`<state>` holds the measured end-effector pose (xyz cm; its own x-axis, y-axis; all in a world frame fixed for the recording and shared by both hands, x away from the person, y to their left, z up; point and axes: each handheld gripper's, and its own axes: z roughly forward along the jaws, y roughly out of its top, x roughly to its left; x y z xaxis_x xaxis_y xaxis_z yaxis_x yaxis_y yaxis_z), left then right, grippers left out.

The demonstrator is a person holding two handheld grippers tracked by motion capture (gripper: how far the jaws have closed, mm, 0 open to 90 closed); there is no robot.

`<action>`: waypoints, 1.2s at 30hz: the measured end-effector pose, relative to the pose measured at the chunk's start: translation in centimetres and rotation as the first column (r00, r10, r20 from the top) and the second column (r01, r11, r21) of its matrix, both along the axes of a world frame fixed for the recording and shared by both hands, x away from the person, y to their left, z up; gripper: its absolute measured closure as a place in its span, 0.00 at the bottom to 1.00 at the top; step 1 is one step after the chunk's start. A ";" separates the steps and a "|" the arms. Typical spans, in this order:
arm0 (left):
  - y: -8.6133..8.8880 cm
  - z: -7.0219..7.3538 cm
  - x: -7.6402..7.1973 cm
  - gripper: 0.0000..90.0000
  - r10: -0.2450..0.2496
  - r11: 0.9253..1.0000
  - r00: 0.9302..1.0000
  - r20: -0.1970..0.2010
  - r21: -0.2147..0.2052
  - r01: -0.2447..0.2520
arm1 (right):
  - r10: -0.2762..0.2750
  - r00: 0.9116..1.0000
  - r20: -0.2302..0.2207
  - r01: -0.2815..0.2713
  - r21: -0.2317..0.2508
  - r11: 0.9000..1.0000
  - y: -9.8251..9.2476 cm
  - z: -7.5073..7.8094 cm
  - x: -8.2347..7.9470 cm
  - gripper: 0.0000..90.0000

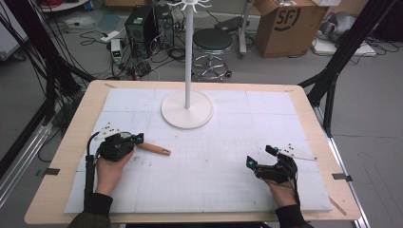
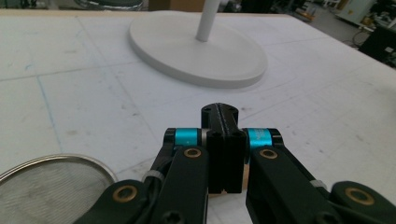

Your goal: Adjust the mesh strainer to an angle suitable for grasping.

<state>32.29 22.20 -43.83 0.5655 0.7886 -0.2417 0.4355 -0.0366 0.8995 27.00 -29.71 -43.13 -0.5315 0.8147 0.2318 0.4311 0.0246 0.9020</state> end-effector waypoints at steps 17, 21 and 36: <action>1.4 -0.6 2.8 1.00 0.035 0.998 0.993 -0.115 -0.040 -0.040 | -0.015 1.000 0.009 0.015 0.022 1.000 -0.6 -0.1 -0.2 0.01; 1.2 -0.6 3.8 1.00 0.010 1.000 0.986 -0.168 0.014 -0.008 | -0.012 1.000 0.013 0.012 0.023 1.000 -0.6 -0.1 -0.2 0.01; 1.2 -1.6 4.6 1.00 0.040 0.996 0.960 -0.279 0.092 -0.015 | -0.010 1.000 0.011 0.010 0.025 1.000 -0.7 -0.2 -0.3 0.01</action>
<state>36.91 23.36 -45.42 0.4627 0.8282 -0.3162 0.6714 -0.0944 0.7351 26.73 -30.36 -43.31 -0.5258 0.8141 0.2464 0.4209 -0.0027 0.9071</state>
